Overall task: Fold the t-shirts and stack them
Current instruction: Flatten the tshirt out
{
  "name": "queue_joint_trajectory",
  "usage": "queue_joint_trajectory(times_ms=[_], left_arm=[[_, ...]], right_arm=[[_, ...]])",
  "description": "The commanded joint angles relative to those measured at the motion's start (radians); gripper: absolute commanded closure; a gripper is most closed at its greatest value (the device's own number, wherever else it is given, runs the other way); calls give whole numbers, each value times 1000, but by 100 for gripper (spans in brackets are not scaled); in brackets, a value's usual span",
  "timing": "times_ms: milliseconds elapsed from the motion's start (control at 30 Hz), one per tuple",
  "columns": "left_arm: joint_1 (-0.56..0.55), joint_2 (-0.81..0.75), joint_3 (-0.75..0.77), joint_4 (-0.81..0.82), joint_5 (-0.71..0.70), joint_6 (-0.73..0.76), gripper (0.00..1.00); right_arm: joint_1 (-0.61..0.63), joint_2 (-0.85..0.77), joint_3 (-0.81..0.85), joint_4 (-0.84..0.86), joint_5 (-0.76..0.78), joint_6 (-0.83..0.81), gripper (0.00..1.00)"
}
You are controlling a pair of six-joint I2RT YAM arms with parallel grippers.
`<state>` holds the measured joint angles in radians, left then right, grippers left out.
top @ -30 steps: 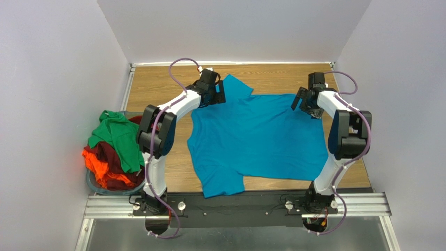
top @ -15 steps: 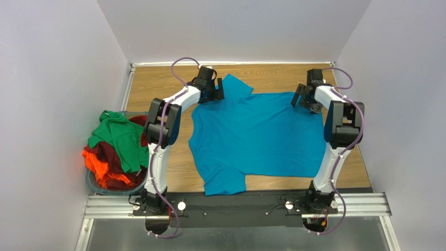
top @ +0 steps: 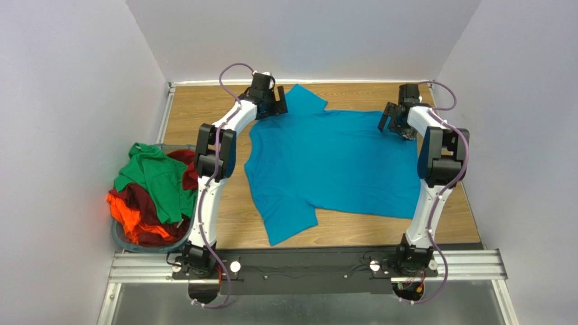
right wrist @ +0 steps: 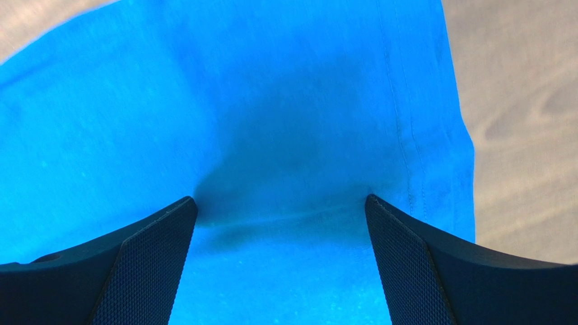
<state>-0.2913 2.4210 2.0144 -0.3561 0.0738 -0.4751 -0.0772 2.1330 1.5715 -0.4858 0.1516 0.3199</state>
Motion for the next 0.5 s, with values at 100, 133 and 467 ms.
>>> queue_joint_trajectory(times_ms=[100,133,467], left_arm=[[38,135,131,-139,37,26,2],[41,139,145,-139,38,29,2],[46,-41,169,-138,31,18,2]], right_arm=[[-9,160,93,-2,-106,-18,0],[-9,165,104,-4,-110,-22,0],[-9,-32,136,-42,-93,-29,0]])
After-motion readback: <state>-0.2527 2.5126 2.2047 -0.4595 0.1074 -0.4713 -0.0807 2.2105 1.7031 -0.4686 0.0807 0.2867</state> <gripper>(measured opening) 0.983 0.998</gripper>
